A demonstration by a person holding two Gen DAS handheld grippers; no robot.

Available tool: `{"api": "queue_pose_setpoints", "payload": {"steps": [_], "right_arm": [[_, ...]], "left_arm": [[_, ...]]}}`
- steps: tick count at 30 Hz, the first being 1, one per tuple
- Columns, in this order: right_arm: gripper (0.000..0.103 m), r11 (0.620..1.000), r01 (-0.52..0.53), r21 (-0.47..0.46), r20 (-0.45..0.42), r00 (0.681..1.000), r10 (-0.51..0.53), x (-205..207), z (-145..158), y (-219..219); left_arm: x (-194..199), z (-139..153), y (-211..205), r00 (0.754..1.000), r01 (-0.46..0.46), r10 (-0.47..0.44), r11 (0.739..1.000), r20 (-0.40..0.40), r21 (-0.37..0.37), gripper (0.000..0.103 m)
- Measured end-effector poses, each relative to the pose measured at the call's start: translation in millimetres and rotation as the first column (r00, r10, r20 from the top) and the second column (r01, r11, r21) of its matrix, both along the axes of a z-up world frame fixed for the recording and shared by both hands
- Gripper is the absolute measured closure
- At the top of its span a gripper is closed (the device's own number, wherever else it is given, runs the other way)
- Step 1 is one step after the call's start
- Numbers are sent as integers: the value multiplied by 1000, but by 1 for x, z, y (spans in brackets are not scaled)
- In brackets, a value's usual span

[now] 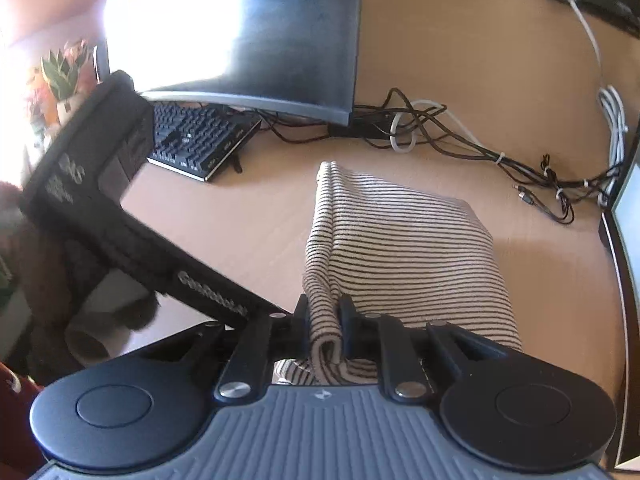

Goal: Fold clothes
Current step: 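Pinch the shirt edge with the left gripper while the right gripper pinches the bundle, then release the shirt with both grippers and lay the folded bundle down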

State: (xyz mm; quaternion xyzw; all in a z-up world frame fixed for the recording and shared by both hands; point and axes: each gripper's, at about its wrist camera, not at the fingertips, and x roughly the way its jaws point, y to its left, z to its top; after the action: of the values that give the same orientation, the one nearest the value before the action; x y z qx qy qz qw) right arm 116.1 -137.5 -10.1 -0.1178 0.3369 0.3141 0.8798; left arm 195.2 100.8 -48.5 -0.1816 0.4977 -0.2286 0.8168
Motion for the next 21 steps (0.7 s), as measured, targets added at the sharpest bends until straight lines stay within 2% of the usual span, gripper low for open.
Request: {"api": "queue_pose_setpoints", "payload": {"steps": [4,7,12,16,19,20,21], "right_arm": [[86,1000,2,-19,18,1000,-2,-6,-5,0],[85,1000,2,-26,30,1000,-1,-7,-7,0],[83,997,-17,-78,68,997,22,-14,-11,8],[81,984,-40,-175,144,987,66,-28,-17,21],[71,976,-80,-201,158,981,113,-36,-14,21],[65,977,-101,-190,148,980,130,-38,-9,16],[51,977,-123,-172,134,980,147,-39,-2,9]], "left_arm": [[0,21,21,994,-87,84,995,68,52,62],[4,51,29,981,-121,112,991,161,48,62],[10,77,1,965,-66,60,998,257,16,59],[21,56,-32,975,-2,-14,997,220,74,59],[21,34,-34,985,10,-29,993,172,114,60],[19,33,-33,983,14,-36,992,180,125,60],[17,32,-33,981,18,-44,991,188,135,60]]}}
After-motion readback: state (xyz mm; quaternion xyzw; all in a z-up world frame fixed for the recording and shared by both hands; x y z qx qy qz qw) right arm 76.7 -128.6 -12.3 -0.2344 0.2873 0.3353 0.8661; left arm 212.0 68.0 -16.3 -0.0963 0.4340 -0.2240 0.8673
